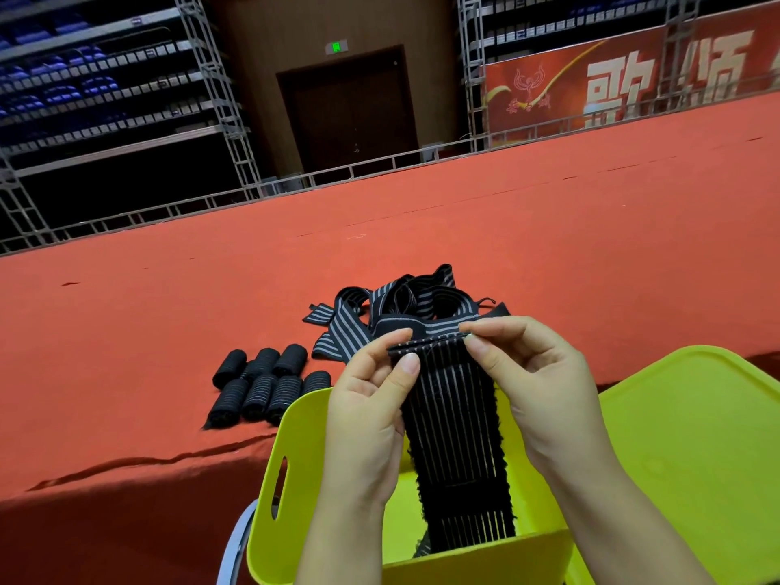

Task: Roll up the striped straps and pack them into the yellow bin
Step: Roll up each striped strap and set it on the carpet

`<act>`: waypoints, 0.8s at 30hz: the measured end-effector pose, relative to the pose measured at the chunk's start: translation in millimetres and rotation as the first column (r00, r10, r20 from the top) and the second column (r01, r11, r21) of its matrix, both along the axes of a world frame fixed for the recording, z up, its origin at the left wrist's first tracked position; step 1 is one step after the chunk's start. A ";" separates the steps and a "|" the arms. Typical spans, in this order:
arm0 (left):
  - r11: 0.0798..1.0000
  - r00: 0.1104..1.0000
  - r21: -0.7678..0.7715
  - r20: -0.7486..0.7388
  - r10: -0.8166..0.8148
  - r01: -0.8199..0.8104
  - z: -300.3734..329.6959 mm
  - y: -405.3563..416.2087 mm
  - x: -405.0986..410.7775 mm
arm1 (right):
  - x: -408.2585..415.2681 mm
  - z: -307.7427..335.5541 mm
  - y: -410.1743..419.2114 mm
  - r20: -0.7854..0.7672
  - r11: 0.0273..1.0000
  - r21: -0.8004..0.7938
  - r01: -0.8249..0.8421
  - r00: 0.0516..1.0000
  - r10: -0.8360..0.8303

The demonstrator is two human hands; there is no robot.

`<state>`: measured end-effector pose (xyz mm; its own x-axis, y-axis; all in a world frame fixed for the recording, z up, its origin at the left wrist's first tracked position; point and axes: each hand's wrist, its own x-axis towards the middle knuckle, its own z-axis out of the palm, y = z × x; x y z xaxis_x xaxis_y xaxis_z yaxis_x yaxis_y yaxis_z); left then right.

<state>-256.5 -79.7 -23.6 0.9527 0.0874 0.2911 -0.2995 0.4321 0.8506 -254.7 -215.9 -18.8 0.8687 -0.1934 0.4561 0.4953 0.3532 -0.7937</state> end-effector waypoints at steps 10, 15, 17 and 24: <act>0.999 0.998 -0.013 0.041 0.049 -0.048 6.5 -8.0 -2.0 | 5.6 -3.8 -1.4 -0.040 0.999 -0.024 0.024 0.999 -0.025; 0.995 0.999 0.089 0.046 0.028 -0.032 9.1 0.3 -4.0 | 5.4 3.2 -9.9 -0.007 0.996 -0.081 -0.041 0.999 0.041; 0.983 0.997 0.174 0.062 0.055 -0.065 9.8 5.4 -4.7 | 3.4 6.6 -16.0 -0.021 0.970 -0.227 -0.085 0.996 0.082; 0.980 0.999 0.195 0.025 0.040 -0.044 10.9 8.1 -12.0 | -2.2 9.6 -23.9 0.035 0.891 -0.454 -0.009 0.999 0.028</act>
<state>-268.5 -71.5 -12.7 0.9429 0.0666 0.3264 -0.3326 0.2444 0.9109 -256.8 -239.8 -9.2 0.8498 0.0585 0.5238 0.5261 -0.0319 -0.8498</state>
